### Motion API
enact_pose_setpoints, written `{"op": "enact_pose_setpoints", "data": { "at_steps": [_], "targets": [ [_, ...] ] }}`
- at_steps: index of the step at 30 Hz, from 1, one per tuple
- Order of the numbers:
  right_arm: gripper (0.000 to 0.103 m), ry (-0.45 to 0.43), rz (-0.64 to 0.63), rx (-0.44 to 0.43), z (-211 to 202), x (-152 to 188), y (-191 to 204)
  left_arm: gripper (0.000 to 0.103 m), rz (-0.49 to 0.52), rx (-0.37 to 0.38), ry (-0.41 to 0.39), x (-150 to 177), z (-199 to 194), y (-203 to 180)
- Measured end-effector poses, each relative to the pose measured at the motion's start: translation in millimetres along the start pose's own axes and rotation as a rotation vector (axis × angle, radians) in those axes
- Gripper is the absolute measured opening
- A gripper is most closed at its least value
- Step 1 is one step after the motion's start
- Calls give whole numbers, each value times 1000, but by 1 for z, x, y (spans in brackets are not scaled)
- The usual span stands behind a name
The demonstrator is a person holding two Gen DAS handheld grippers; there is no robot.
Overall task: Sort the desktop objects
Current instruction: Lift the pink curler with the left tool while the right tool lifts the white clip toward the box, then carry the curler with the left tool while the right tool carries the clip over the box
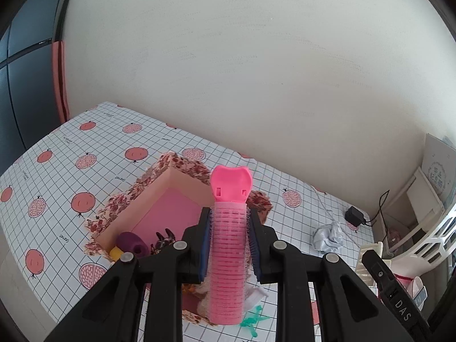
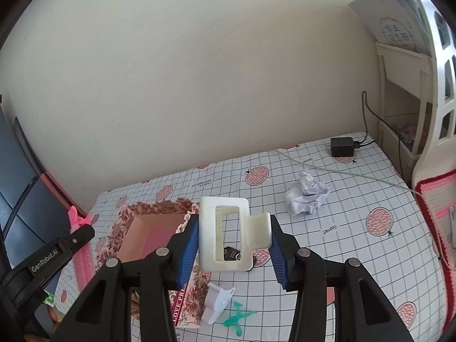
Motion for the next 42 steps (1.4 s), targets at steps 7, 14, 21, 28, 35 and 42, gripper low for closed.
{"op": "enact_pose_setpoints", "data": {
  "at_steps": [7, 14, 21, 28, 35, 42],
  "targets": [
    [48, 27, -33, -21, 15, 5, 28, 25, -33, -24, -6, -13, 2, 25],
    [48, 27, -74, -57, 21, 7, 62, 25, -63, -47, -15, -24, 3, 48],
    [48, 29, -123, -110, 27, 10, 100, 25, -90, -69, -27, -34, 3, 68],
    [48, 53, -175, -144, 41, 20, 132, 25, -117, -82, -41, -43, 1, 87],
    [48, 92, -226, -153, 57, 35, 154, 25, -144, -79, -12, -40, 12, 98],
    [48, 134, -242, -163, 70, 47, 161, 25, -156, -95, 26, -32, 28, 103]
  ]
}}
Point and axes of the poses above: each gripper's, at about its wrist camera, not at the fingertips, and z roughly the way its jaws point, y to its left, x to its underside, the point moved 10 cm from there along z, roughly the way its jaws point, and after that the axes turned 15 degrees about -z, right-handed, at the moved point
